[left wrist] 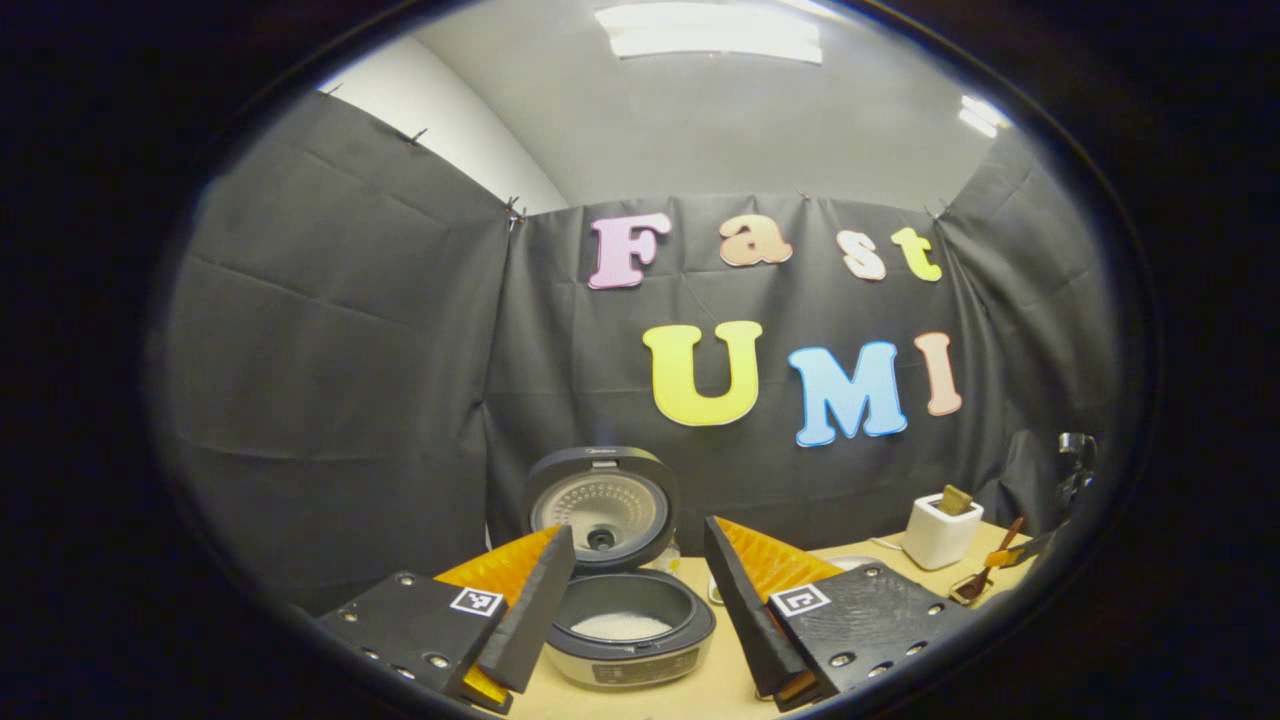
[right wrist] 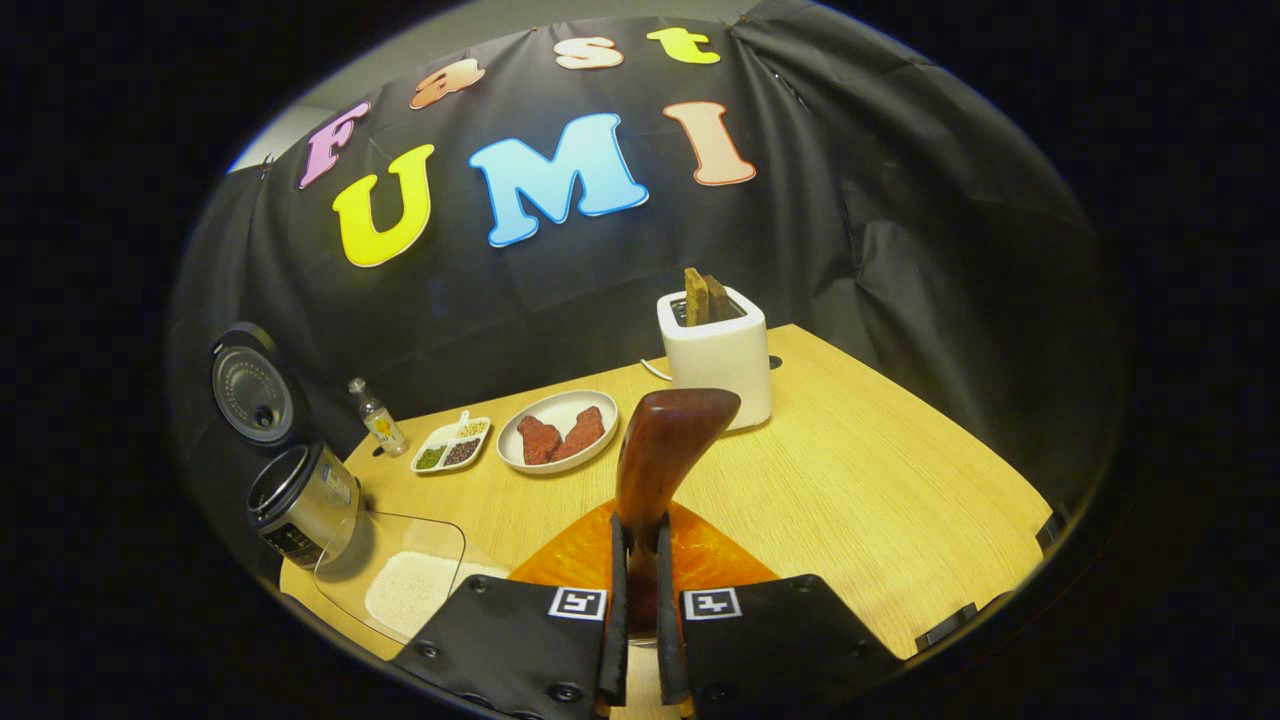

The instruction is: Close the left gripper, press the button to open the rice cooker; take a wooden spoon from the chopstick holder with the right hand, scoop a spoonful of rice and pour it into the rice cooker, then put the wooden spoon back into the chopstick holder.

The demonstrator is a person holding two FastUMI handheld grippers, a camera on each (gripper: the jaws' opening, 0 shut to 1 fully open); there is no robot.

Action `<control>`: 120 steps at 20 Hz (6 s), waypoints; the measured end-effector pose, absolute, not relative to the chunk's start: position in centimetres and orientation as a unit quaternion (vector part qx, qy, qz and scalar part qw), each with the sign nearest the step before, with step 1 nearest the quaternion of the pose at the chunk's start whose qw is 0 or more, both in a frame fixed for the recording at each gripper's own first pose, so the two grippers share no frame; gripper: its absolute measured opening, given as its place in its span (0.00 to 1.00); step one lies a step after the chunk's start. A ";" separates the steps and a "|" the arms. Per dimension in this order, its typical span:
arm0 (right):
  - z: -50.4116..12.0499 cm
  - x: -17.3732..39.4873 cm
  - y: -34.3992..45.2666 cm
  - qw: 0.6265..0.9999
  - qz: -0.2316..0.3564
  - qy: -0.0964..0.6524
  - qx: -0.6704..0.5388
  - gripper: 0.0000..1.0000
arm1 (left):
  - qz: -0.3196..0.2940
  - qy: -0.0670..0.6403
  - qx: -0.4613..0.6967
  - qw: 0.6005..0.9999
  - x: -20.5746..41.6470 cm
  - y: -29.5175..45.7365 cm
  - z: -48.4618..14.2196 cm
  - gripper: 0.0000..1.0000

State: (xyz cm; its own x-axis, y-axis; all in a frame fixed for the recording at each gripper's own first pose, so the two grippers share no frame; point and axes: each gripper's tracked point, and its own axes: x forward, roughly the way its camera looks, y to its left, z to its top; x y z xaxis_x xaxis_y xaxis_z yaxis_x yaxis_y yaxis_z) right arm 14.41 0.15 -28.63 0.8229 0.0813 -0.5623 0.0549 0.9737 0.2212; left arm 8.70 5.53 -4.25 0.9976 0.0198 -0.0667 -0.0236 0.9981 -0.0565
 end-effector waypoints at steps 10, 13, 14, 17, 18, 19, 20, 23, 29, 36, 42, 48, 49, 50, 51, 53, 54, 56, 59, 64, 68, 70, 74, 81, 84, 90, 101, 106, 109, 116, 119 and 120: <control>-25.2 13.2 -2.5 0.960 -0.016 0.269 0.081 0.90 | 0.003 0.027 -0.034 0.999 8.7 4.3 -3.8 0.80; -22.9 12.6 -3.8 0.966 -0.026 0.248 0.061 0.99 | -0.001 0.030 -0.034 0.999 8.9 3.7 -3.9 0.80; -21.8 12.6 -4.1 0.969 -0.027 0.239 0.053 0.98 | -0.002 0.031 -0.035 0.999 9.0 3.6 -3.9 0.80; -18.2 12.4 -4.5 0.978 -0.024 0.207 0.031 0.98 | -0.004 0.035 -0.034 0.999 9.3 3.2 -4.2 0.81; -17.0 12.5 -4.6 0.980 -0.024 0.198 0.024 0.98 | -0.003 0.037 -0.033 0.999 9.6 3.1 -4.3 0.81; -15.9 12.5 -4.5 0.982 -0.022 0.188 0.018 0.98 | -0.005 0.039 -0.033 0.999 9.9 3.0 -4.4 0.80; -14.8 12.4 -4.3 0.984 -0.021 0.177 0.014 0.98 | -0.006 0.040 -0.032 0.999 10.3 2.9 -4.3 0.81; -12.5 12.1 -3.7 0.987 -0.016 0.158 0.006 0.98 | -0.006 0.042 -0.029 0.999 12.0 2.9 -4.3 0.80; -10.9 11.6 -2.2 0.989 -0.012 0.146 -0.004 0.98 | -0.010 0.045 -0.018 0.999 16.3 3.8 -3.7 0.80; -10.7 11.3 -0.9 0.989 -0.025 0.145 -0.008 0.98 | -0.010 0.052 -0.012 0.999 22.0 5.6 -3.8 0.80; -10.8 11.2 -0.1 0.988 -0.040 0.144 -0.019 0.98 | -0.010 0.058 -0.011 0.998 26.9 7.4 -3.9 0.80; -11.3 10.9 0.3 0.987 -0.060 0.148 -0.020 0.98 | -0.012 0.064 -0.013 0.998 32.4 8.9 -3.8 0.81; -11.3 10.9 0.3 0.987 -0.062 0.148 -0.022 0.98 | -0.011 0.065 -0.013 0.998 33.3 9.2 -3.9 0.81; -11.3 10.9 0.3 0.987 -0.065 0.148 -0.024 0.98 | -0.010 0.066 -0.015 0.998 34.2 9.5 -3.9 0.81; -11.4 10.9 0.3 0.986 -0.067 0.148 -0.026 0.98 | -0.008 0.068 -0.017 0.997 35.1 9.9 -4.0 0.80; -11.5 10.8 0.2 0.986 -0.072 0.151 -0.026 0.98 | -0.004 0.076 -0.023 0.997 36.8 10.7 -4.4 0.80; -11.6 10.8 0.2 0.985 -0.074 0.152 -0.026 0.98 | -0.001 0.079 -0.028 0.997 37.8 11.2 -4.6 0.80; -11.7 10.5 0.2 0.984 -0.078 0.155 -0.028 0.98 | 0.003 0.087 -0.035 0.996 39.7 11.8 -5.4 0.80; -12.1 10.7 0.1 0.984 -0.081 0.159 -0.029 0.98 | 0.010 0.102 -0.031 0.994 42.0 12.4 -7.0 0.80; -12.3 10.9 0.5 0.983 -0.077 0.162 -0.034 0.98 | 0.022 0.139 -0.024 0.990 44.3 12.9 -10.5 0.80; -11.8 10.9 0.4 0.984 -0.073 0.158 -0.039 0.99 | 0.032 0.139 -0.033 0.989 44.3 13.2 -10.7 0.83; -11.8 10.8 0.3 0.984 -0.071 0.158 -0.034 0.99 | 0.033 0.141 -0.042 0.989 44.0 13.1 -10.7 0.83; -11.8 10.6 0.3 0.985 -0.062 0.156 -0.025 0.98 | 0.034 0.150 -0.046 0.987 42.4 12.7 -10.8 0.83; -11.2 9.7 -0.8 0.987 -0.045 0.152 -0.020 0.99 | 0.040 0.164 -0.046 0.984 38.6 11.4 -11.3 0.83; -10.7 9.2 -1.5 0.988 -0.041 0.149 -0.017 0.99 | 0.042 0.170 -0.045 0.984 36.9 10.6 -11.8 0.85; -10.3 8.2 -3.1 0.989 -0.033 0.145 -0.017 0.99 | 0.044 0.181 -0.041 0.982 33.0 8.9 -13.1 0.83; -10.0 6.9 -5.8 0.989 -0.024 0.144 -0.015 0.99 | 0.049 0.230 -0.042 0.971 26.2 6.3 -18.6 0.85; -10.0 6.5 -6.7 0.989 -0.024 0.144 -0.015 0.99 | 0.052 0.258 -0.041 0.964 24.0 6.1 -22.2 0.83; -10.1 6.7 -7.0 0.989 -0.025 0.145 -0.017 0.99 | 0.054 0.255 -0.033 0.965 23.4 5.8 -23.2 0.85; -10.3 6.8 -6.8 0.989 -0.022 0.148 -0.018 0.99 | 0.056 0.261 -0.028 0.963 22.7 5.5 -24.7 0.86; -10.5 7.1 -6.6 0.989 -0.021 0.148 -0.017 0.99 | 0.056 0.271 -0.028 0.960 22.1 5.1 -26.1 0.86; -10.5 7.1 -6.5 0.989 -0.020 0.149 -0.017 0.99 | 0.055 0.275 -0.025 0.960 22.0 4.9 -26.6 0.86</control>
State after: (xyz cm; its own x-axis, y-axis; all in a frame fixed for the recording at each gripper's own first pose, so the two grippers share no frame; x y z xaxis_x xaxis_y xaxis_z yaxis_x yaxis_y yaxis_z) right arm 7.08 -6.49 -10.52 0.9549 -0.0442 -0.2935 0.0340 0.9986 -0.0398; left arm 21.98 4.92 -26.58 0.8432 0.0918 -0.5298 -0.1189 0.9928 -0.0171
